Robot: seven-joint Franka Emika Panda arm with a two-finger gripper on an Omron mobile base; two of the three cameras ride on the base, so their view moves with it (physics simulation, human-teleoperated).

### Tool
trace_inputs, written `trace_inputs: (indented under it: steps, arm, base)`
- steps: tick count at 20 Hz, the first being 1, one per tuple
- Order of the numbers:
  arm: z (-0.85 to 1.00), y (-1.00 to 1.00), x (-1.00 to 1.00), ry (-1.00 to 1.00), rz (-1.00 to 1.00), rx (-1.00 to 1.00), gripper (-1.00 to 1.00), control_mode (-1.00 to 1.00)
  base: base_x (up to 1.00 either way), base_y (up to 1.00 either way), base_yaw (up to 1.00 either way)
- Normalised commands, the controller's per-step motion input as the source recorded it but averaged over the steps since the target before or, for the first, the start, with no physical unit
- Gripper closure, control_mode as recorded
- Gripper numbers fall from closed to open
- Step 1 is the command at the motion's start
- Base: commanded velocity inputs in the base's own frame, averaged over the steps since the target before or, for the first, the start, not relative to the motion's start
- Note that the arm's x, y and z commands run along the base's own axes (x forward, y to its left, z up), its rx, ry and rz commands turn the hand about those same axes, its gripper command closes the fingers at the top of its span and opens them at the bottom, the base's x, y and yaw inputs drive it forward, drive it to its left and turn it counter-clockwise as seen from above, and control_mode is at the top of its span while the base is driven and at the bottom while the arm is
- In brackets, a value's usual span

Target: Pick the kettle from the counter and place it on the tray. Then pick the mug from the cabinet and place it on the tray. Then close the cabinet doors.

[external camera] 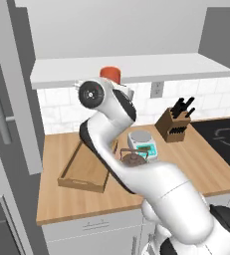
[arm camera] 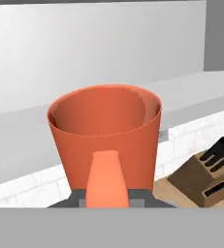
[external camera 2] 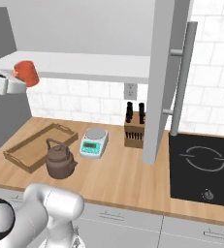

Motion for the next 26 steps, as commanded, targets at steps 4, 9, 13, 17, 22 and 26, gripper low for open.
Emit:
trace_inputs:
  steps: [4, 9, 13, 17, 22, 26]
  arm:
    - [-0.12, 0.15, -0.52, 0.00, -0.34, 0.01, 1.00, -1.00]
    - [-0.14, 0.17, -0.44, 0.00, -0.32, 0.04, 1.00, -1.00]
    - [-0.27, 0.01, -0.53, -0.02, -0.18, 0.17, 1.00, -1.00]
    - [-0.30, 0.01, -0.46, -0.03, -0.08, 0.19, 1.00, -1.00]
    - [-0.32, 0.08, -0.07, -0.02, -0.07, 0.16, 1.00, -1.00]
    - [-0.40, -0.01, 0.01, -0.11, 0.00, 0.16, 1.00, -1.00]
  base:
    - [0.00, 0.00, 0.00]
    - [0.00, 0.00, 0.00]
    - [0.00, 0.00, 0.00]
    - [0.00, 0.00, 0.00]
    - [0.00, 0.00, 0.00]
    - [0.00, 0.00, 0.00]
